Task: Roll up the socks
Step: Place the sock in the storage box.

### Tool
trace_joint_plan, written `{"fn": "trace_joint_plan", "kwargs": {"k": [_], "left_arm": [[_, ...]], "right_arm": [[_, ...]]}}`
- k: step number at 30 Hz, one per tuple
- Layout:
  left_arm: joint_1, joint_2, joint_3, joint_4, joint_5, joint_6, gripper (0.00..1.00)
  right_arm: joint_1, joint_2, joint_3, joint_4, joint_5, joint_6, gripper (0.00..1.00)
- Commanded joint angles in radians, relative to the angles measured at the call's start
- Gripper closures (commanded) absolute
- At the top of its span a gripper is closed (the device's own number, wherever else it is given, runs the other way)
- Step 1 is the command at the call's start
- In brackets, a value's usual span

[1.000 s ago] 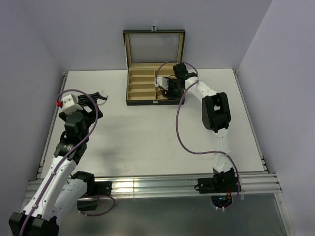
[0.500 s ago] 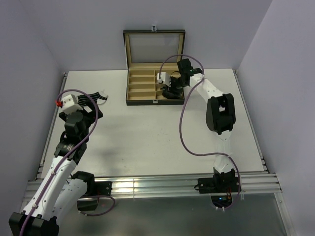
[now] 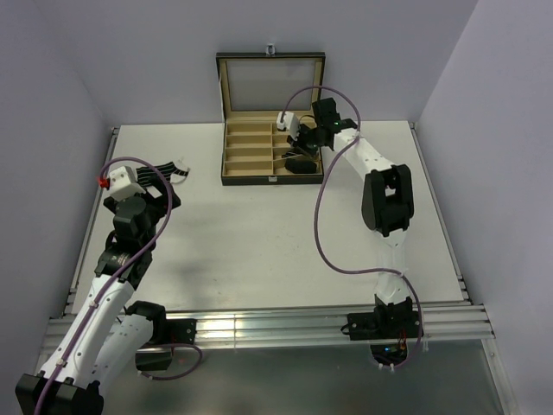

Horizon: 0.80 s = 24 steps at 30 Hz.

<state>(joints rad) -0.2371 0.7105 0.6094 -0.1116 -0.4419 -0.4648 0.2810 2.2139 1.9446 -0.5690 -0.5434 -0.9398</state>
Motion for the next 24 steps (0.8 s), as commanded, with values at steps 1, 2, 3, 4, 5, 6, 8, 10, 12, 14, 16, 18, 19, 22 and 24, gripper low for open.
{"fn": "trace_joint_plan", "kwargs": {"k": [1,2,3,4,5,6,8,10,12,14,16,18,19,22,24], "left_arm": [[-0.002,-0.011,-0.005,0.047,0.011,0.005,0.02],[-0.002,-0.011,-0.007,0.047,0.012,0.005,0.02],[-0.002,-0.011,-0.007,0.047,0.012,0.006,0.02],[-0.002,-0.011,-0.007,0.047,0.012,0.003,0.02],[-0.002,-0.011,-0.007,0.047,0.014,0.002,0.02],[-0.002,-0.013,-0.007,0.05,0.015,0.002,0.02],[-0.002,-0.011,-0.007,0.05,0.015,-0.001,0.02],[-0.002,-0.011,-0.005,0.05,0.017,-0.005,0.02],[-0.002,-0.011,-0.005,0.046,0.016,-0.006,0.02],[-0.002,-0.013,-0.003,0.046,0.019,-0.008,0.02],[-0.002,-0.011,0.0,0.041,0.022,-0.012,0.02],[-0.002,-0.011,0.003,0.039,0.02,-0.017,0.02],[-0.002,-0.013,0.006,0.033,0.023,-0.02,0.02],[-0.002,-0.003,0.016,0.027,0.031,-0.032,0.01],[-0.001,0.003,0.023,0.017,0.037,-0.041,0.01]], "right_arm": [[-0.003,0.055,0.036,0.044,-0.004,0.058,0.9],[-0.002,0.065,0.04,0.04,0.0,0.058,0.9],[0.0,0.088,0.051,0.02,0.006,0.058,0.9],[0.006,0.098,0.057,0.011,0.008,0.056,0.9],[0.01,0.107,0.062,0.001,0.01,0.055,0.9],[0.012,0.113,0.063,-0.006,0.014,0.055,0.9],[0.021,0.119,0.059,-0.003,0.008,0.058,0.9],[0.024,0.113,0.051,0.004,-0.006,0.064,0.9],[0.026,0.101,0.044,0.017,-0.004,0.071,0.9],[0.026,0.069,0.04,0.02,0.002,0.078,0.9],[0.026,0.032,0.031,0.021,0.011,0.085,0.89],[0.026,-0.043,-0.013,0.046,0.019,0.096,0.89],[0.026,-0.071,-0.033,0.058,0.023,0.104,0.86],[0.024,-0.19,-0.11,0.109,0.063,0.165,0.76],[0.024,-0.279,-0.171,0.138,0.085,0.197,0.69]]}}
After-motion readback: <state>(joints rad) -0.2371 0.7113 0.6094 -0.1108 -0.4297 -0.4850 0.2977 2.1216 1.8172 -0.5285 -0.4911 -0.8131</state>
